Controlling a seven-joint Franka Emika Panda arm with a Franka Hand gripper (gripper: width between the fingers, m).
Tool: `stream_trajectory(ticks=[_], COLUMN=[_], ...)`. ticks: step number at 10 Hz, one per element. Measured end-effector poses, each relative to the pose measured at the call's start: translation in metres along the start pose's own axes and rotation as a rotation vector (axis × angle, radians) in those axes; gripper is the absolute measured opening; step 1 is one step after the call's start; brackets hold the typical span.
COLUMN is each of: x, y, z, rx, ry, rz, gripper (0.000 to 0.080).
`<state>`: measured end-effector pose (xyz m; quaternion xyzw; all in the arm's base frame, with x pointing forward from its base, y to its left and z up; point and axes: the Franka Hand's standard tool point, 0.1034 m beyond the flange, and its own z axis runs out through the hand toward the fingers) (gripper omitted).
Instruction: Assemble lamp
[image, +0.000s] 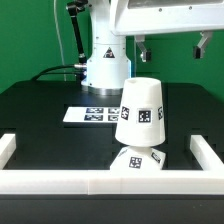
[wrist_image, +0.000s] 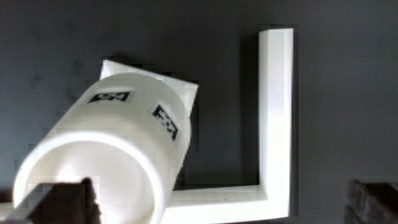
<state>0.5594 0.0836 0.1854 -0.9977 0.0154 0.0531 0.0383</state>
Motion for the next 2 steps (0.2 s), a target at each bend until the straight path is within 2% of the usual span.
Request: stream_trajectory(ticks=[2], x=[0.0000], y=[0.0003], z=[0.0009], rx=[0.000], ry=[-0.001], rz=[0.001], gripper=[0.0698])
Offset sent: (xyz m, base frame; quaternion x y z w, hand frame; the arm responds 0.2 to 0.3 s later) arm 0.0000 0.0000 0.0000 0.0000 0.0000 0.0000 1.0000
